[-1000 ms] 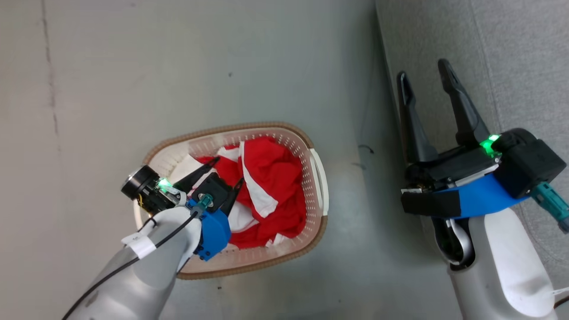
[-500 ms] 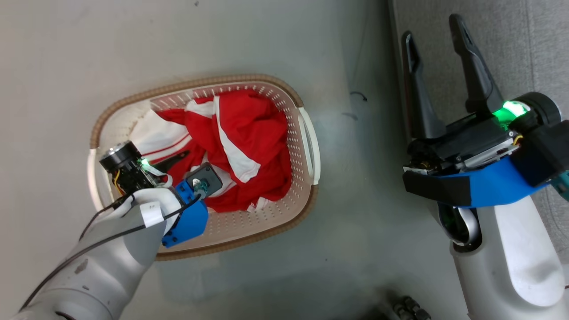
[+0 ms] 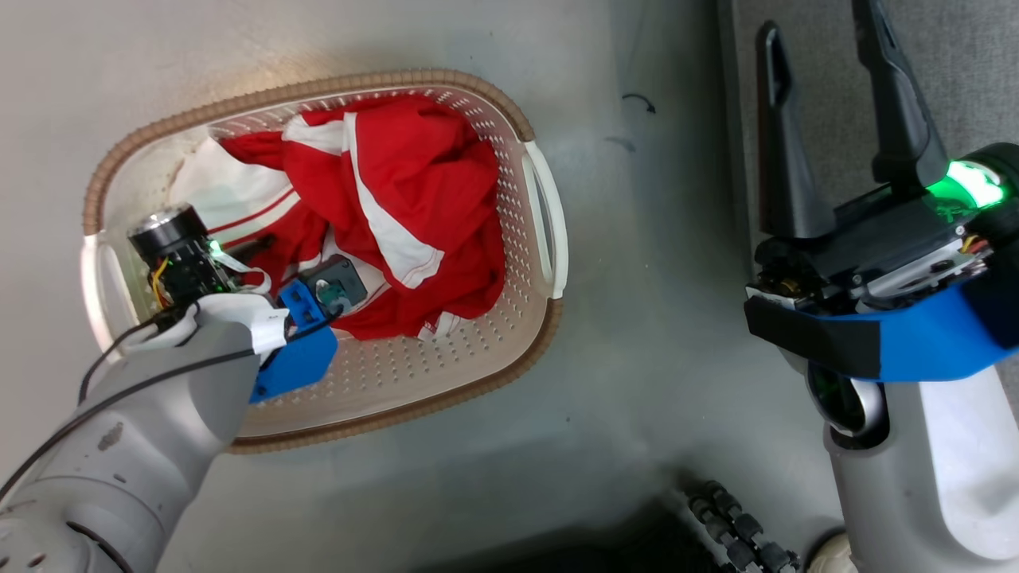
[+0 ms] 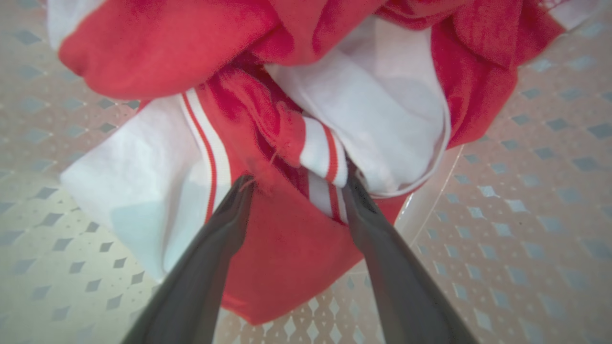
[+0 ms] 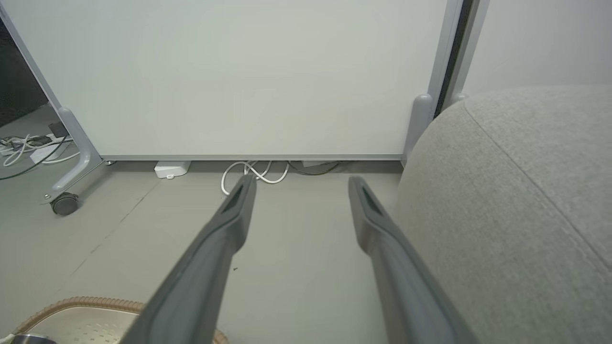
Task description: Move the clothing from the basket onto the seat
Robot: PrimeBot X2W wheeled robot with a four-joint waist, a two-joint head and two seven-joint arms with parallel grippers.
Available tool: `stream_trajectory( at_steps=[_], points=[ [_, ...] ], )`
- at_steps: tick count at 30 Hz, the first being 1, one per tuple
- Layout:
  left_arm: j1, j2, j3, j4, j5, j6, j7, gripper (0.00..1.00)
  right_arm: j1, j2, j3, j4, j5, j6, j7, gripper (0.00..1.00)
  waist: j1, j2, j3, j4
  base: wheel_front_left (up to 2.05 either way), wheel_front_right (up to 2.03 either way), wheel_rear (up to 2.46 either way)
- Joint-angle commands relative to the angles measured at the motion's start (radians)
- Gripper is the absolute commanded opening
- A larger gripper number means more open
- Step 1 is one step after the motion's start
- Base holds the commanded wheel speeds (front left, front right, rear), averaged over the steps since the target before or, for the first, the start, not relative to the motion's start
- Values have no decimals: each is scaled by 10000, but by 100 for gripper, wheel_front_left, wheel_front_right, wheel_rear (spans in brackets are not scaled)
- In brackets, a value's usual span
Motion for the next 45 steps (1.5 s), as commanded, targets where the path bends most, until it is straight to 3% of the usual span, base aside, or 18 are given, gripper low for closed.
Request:
stream_trajectory(
  at_steps=[1,8,9,10,24,28,35,45],
  points=[
    [-229,101,-52,34,-7,-5,88,100,-85,-31,-54,-135,-73,5,-7,100,-1,0,215,-66,0,0,0],
    [-492,262,-217,53,1,-5,424,100,116,-30,-188,-444,-86,5,-5,100,-1,0,620,-80,0,0,0],
    [-477,222,-232,54,-9,-6,447,46,119,-30,-200,-452,-87,5,-5,100,-1,0,647,-74,0,0,0],
    [-486,180,-242,54,-14,-6,391,0,112,-30,-206,-449,-84,5,-5,100,-1,0,664,-66,0,0,0],
    [-313,-468,31,54,-577,264,-585,0,-62,-31,-246,-267,-105,5,-5,100,-1,0,-159,244,0,0,0],
    [-202,-732,240,57,-867,436,-1152,0,89,-31,-350,-172,-187,5,-5,100,-1,0,-707,491,0,0,0],
    [19,-1045,707,17,-1580,263,-2166,0,419,-33,-579,90,-368,5,-7,100,-1,0,-1935,1057,0,0,0],
    [653,-1437,1652,-770,-2648,494,-2565,0,1023,-33,-784,515,-472,5,-7,100,-1,0,-3702,1661,0,0,0]
  ],
)
